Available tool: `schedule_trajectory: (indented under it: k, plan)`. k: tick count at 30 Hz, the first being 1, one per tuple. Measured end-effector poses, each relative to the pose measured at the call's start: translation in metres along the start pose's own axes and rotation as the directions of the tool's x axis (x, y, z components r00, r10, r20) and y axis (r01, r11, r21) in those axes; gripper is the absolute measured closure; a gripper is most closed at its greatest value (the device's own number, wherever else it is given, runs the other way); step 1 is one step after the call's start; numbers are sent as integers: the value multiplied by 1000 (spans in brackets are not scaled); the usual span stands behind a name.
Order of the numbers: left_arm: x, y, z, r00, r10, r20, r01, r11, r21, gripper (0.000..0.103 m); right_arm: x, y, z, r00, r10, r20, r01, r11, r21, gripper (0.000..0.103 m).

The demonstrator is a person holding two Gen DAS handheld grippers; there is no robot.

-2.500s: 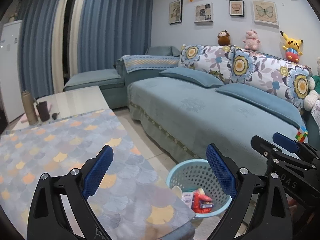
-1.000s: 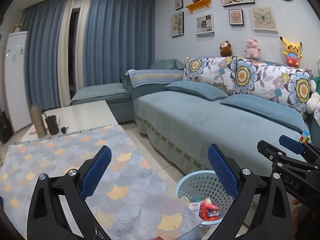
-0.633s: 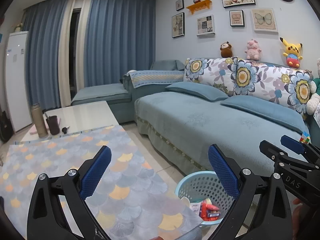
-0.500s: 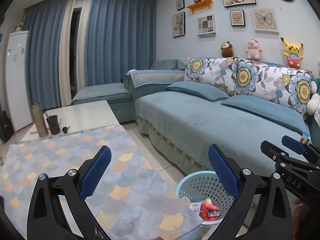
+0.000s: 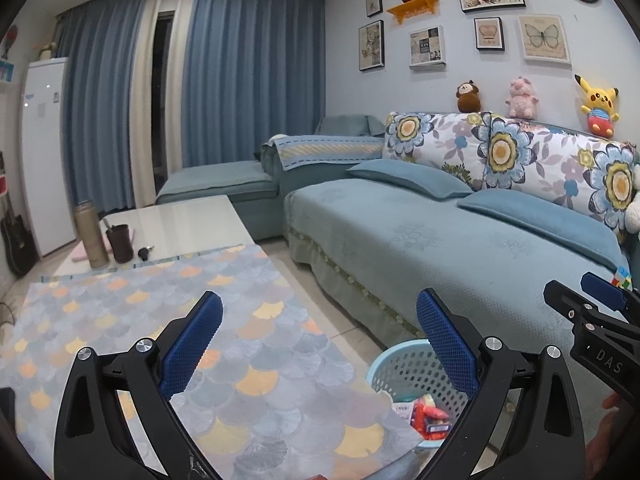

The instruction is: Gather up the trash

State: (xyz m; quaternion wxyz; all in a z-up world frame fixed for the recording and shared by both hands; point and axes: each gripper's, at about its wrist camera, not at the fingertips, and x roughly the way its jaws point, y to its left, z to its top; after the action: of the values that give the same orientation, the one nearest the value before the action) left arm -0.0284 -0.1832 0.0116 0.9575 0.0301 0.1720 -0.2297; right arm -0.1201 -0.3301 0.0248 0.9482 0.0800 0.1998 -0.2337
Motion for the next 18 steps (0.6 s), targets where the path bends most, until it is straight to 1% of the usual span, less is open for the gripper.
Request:
schedule_trajectory:
  k: [7, 18]
  plan:
    - [-3, 2, -1, 1000, 9, 5, -9, 1000, -10, 9, -1, -2, -1, 1000, -2, 1, 2, 1000, 8, 39]
    - [-6, 2, 1, 1000, 19, 11, -19, 1000, -17, 9, -3, 2, -1, 1000, -5, 8, 5, 1000, -11, 39]
